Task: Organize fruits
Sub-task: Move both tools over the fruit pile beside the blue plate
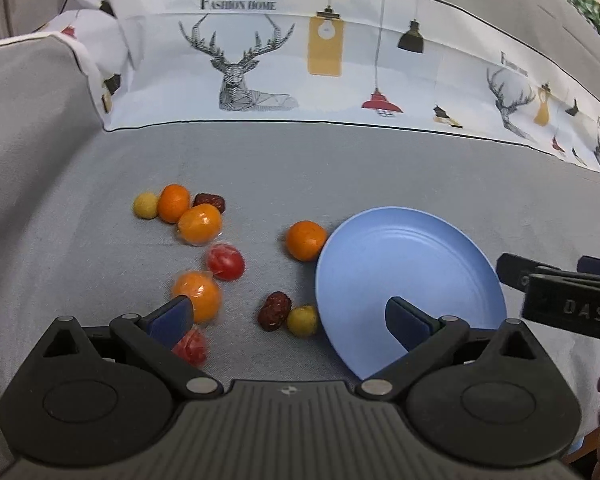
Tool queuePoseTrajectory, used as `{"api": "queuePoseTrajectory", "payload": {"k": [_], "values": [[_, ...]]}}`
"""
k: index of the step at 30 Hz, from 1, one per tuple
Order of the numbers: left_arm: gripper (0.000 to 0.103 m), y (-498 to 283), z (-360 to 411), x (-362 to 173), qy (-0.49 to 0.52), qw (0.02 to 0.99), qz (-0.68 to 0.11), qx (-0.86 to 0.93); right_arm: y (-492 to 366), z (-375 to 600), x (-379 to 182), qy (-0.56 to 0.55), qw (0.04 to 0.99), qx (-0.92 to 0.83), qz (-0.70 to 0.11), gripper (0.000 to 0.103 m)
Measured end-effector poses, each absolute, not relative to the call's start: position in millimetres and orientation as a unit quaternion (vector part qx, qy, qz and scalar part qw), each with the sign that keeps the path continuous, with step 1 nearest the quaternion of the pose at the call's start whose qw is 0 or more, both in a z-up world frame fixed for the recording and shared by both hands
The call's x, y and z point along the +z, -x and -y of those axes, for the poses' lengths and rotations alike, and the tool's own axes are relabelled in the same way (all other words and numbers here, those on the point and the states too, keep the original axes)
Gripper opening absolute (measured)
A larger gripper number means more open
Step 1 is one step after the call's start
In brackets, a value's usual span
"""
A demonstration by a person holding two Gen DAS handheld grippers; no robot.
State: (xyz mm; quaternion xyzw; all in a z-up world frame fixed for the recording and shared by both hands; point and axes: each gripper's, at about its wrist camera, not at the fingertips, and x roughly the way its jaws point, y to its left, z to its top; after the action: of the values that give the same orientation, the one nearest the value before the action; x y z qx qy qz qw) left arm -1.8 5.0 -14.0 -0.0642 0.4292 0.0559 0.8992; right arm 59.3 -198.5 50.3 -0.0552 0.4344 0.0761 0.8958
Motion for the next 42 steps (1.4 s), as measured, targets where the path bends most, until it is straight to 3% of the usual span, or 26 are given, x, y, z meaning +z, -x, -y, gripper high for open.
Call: {"api": "queuePoseTrajectory", "payload": {"k": [20,22,27,29,37,40,42], "values": [[0.102,-7,12,-18,0.062,0.894,-0.443,0.038,-69,196,32,0.067,0.877,0.038,-0.474,0.101],[0.102,-6,11,-18,0.065,0.893,-0.443,0.038,-71,198,25,0.061,0.871,0.03,-0.487,0.095],[0.102,-6,8,-17,0.069,0.893,-0.444,0.037,-75,212,3,0.043,0.848,-0.013,-0.529,0.063],[0.102,-6,7,-17,0.071,0.892,-0.445,0.037,-77,219,-4,0.041,0.839,-0.034,-0.541,0.059],[0.102,-5,9,-17,0.074,0.891,-0.447,0.031,-76,229,-4,0.067,0.837,-0.067,-0.539,0.058],[0.102,-6,9,-17,0.073,0.891,-0.447,0.031,-76,233,7,0.026,0.85,-0.055,-0.524,0.058],[0.102,-6,9,-18,0.075,0.891,-0.447,0.031,-76,231,14,0.016,0.86,-0.041,-0.508,0.066]]}}
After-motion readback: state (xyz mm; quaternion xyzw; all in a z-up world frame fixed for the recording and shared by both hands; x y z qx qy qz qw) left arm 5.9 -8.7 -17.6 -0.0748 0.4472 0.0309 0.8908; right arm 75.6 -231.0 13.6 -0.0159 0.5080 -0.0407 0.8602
